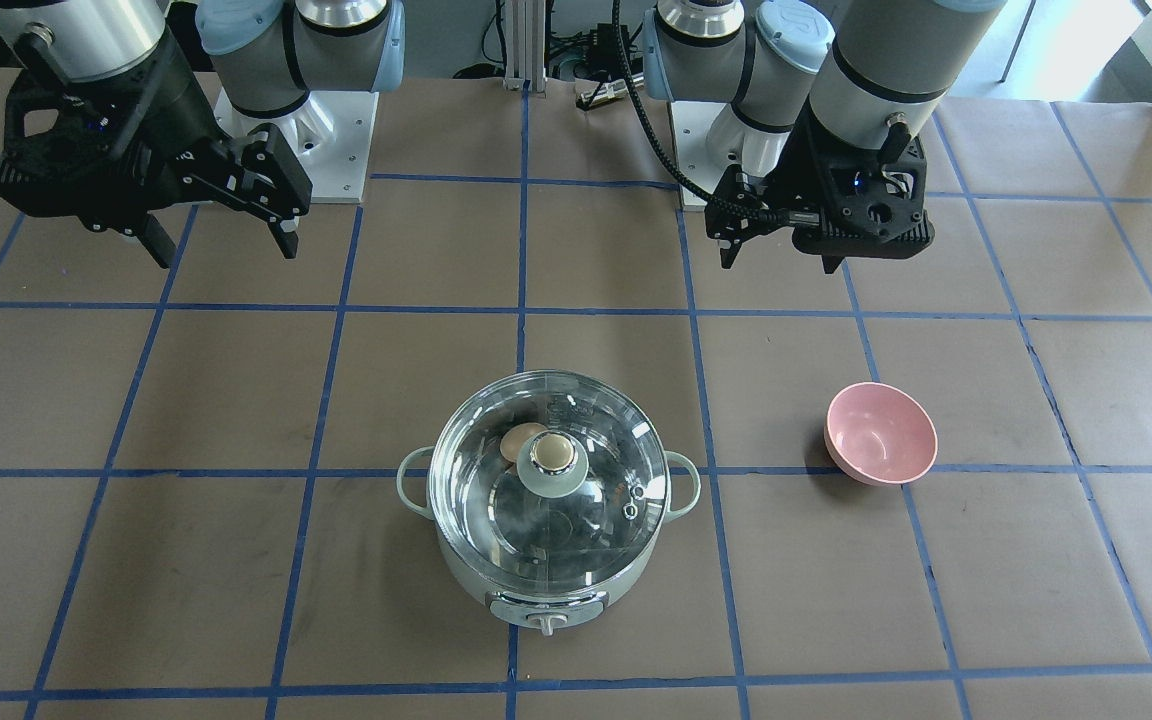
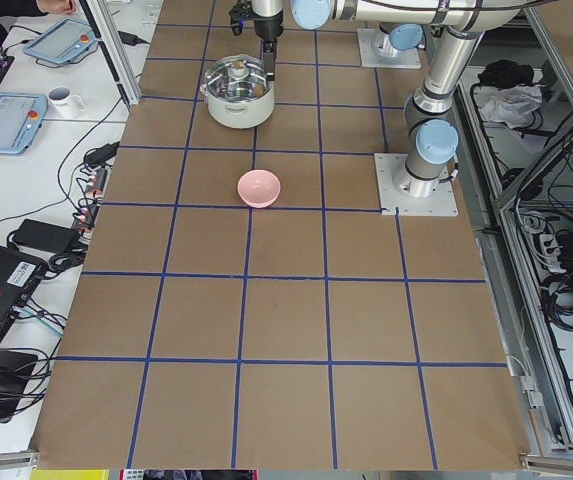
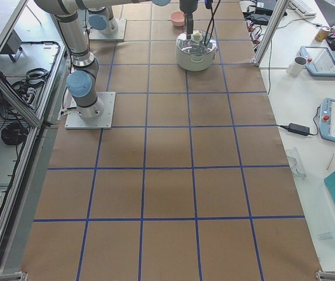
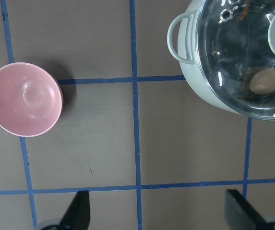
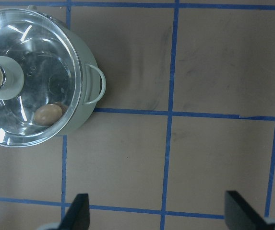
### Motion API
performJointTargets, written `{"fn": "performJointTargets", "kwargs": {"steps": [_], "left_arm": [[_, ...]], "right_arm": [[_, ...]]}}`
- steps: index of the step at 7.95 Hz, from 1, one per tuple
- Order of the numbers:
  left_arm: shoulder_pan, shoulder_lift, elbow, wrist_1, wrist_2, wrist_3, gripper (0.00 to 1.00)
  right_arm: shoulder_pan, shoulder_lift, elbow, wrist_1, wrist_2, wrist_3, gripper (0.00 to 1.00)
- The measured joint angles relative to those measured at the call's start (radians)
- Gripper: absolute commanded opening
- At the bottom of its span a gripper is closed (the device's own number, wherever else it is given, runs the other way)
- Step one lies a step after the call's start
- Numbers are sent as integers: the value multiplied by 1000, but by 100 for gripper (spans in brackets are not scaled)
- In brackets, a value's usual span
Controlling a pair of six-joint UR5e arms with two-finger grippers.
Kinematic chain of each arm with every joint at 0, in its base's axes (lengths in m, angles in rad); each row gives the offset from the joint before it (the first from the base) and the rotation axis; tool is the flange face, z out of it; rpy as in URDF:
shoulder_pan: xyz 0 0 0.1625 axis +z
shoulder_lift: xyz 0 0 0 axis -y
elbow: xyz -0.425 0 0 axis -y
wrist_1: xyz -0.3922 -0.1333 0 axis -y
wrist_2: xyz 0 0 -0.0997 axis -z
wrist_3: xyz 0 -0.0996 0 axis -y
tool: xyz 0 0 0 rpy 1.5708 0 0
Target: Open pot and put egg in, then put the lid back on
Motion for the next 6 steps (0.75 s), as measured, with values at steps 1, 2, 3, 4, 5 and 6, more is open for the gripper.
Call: {"fn": "performJointTargets", "kwargs": {"steps": [1,2,3,4,5,6], "left_arm": [[-1,0,0,0,0,0,100],[-1,0,0,0,1,0,100],[0,3,1,0,1,1,100],[2,5,1,0,0,1,100],[3,6,3,0,0,1,100],[3,6,3,0,1,1,100]], "right_arm": [[-7,-23,21,8,-1,-10,100],[-10,-42,40,13,-2,-15,100],[-11,-54,50,9,-2,-18,100],[-12,-61,55,8,-5,-22,100],[-11,-63,57,9,-13,-32,100],[-12,-64,58,12,-19,-40,100]]}}
